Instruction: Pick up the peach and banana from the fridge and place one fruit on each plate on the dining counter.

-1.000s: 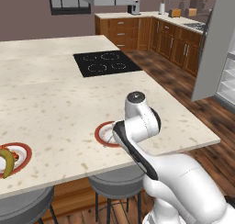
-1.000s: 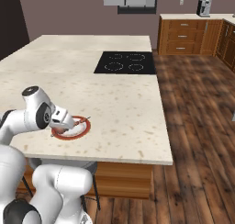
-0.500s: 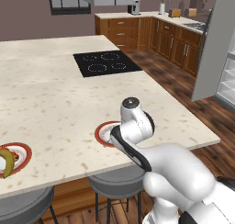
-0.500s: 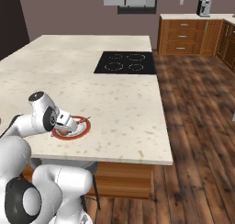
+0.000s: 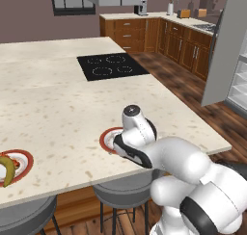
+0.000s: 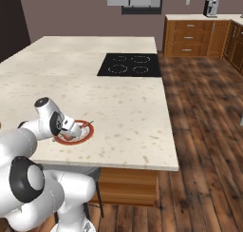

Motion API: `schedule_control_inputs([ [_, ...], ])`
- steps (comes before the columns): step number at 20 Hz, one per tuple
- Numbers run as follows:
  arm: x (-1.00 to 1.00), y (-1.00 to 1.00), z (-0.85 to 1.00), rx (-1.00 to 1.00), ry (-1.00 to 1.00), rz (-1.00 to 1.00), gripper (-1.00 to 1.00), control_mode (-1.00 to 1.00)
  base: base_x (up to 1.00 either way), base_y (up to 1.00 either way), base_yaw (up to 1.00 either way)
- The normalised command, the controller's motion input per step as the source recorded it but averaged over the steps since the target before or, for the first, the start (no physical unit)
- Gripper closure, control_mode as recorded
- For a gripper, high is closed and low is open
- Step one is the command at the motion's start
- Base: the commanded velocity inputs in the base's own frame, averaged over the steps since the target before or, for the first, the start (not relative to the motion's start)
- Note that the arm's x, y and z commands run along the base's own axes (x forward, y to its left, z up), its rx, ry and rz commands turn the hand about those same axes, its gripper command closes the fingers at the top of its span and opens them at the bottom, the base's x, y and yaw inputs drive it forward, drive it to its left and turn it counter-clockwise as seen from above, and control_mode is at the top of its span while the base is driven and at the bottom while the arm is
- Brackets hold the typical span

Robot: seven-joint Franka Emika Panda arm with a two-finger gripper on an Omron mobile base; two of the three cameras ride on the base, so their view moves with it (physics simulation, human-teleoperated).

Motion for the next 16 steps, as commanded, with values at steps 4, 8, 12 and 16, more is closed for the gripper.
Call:
schedule_control_inputs([
  [4, 0.25, 0.07, -0.23, 0.0, 0.01, -0.02, 1.0, -1.0, 0.0, 0.0, 0.0],
  [8, 0.23, 0.05, -0.2, 0.0, 0.0, -0.01, 1.0, -1.0, 0.0, 0.0, 0.0],
  [12, 0.18, 0.04, -0.21, 0.0, 0.0, -0.01, 1.0, -1.0, 0.0, 0.0, 0.0],
  [16, 0.1, 0.08, -0.25, 0.0, 0.0, 0.0, -1.0, -1.0, 0.0, 0.0, 0.0],
])
